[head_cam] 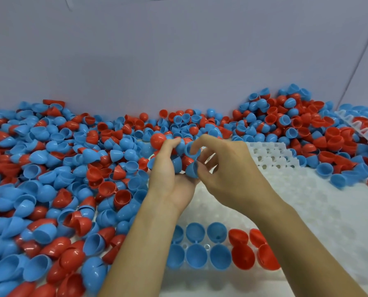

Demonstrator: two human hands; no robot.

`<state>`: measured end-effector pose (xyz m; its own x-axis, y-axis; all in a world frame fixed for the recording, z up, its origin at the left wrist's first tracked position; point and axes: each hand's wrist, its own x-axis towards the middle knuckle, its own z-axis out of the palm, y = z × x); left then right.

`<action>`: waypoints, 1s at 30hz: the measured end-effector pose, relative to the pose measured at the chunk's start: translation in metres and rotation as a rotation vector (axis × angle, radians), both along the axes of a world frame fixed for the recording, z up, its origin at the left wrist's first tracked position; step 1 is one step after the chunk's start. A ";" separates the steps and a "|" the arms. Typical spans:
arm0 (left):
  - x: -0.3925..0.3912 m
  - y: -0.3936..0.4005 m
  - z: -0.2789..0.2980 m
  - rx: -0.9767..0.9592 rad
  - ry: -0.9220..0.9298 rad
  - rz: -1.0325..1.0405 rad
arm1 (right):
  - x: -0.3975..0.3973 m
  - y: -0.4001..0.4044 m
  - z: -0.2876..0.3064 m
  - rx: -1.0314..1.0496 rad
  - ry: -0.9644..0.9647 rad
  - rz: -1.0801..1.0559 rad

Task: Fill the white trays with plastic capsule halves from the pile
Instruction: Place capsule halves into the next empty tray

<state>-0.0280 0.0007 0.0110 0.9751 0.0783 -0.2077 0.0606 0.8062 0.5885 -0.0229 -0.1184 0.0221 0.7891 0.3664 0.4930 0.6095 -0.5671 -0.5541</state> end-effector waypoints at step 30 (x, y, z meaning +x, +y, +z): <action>0.000 0.008 0.002 -0.105 0.103 0.097 | -0.067 -0.109 0.029 -0.656 0.532 -0.236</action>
<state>-0.0282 0.0091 0.0127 0.9370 0.1436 -0.3185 0.0353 0.8680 0.4952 -0.0898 -0.2276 0.0512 0.9453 0.2451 -0.2153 0.1895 -0.9498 -0.2490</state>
